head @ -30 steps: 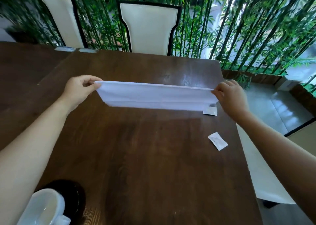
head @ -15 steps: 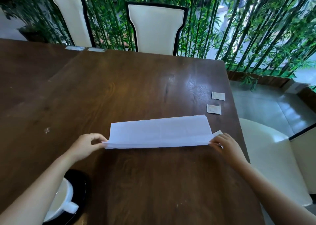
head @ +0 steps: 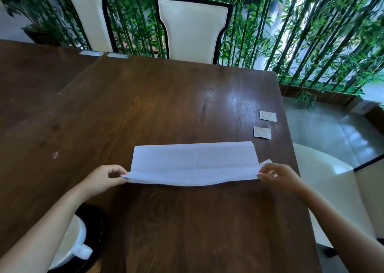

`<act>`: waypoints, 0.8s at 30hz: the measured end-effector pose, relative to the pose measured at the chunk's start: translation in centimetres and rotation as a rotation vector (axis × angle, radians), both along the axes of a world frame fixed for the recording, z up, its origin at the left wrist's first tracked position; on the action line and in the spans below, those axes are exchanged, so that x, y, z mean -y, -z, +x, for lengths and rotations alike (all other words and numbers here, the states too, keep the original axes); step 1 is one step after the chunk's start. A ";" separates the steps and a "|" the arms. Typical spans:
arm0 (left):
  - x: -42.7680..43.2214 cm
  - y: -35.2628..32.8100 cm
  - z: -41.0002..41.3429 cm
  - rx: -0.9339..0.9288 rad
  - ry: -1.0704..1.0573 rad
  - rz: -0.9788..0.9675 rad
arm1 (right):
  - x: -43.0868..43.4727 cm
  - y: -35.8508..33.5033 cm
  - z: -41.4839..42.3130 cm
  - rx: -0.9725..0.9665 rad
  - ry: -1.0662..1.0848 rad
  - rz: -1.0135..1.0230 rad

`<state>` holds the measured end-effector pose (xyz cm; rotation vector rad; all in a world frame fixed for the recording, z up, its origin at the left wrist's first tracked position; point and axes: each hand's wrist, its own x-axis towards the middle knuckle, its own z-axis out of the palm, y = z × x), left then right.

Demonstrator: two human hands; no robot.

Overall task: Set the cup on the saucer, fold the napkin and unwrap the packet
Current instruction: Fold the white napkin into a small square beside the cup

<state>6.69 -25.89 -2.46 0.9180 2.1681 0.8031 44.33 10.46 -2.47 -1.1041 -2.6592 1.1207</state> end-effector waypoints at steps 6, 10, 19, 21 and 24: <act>-2.6 0.3 -1.8 0.315 -0.349 0.224 | -3.2 -1.4 -2.9 -0.091 0.179 -0.232; -6.0 1.3 -2.5 0.434 -0.557 0.280 | -4.5 -0.9 -5.1 -0.226 0.333 -0.485; -11.0 5.2 -2.0 -0.064 -0.706 0.157 | -4.4 2.9 -11.0 -0.083 0.544 -0.049; -11.3 6.0 -1.7 -0.210 -0.681 0.122 | -4.2 3.8 -11.5 -0.057 0.563 0.000; -11.7 6.5 -1.3 -0.379 -0.632 0.081 | -3.6 4.8 -12.1 0.018 0.562 0.123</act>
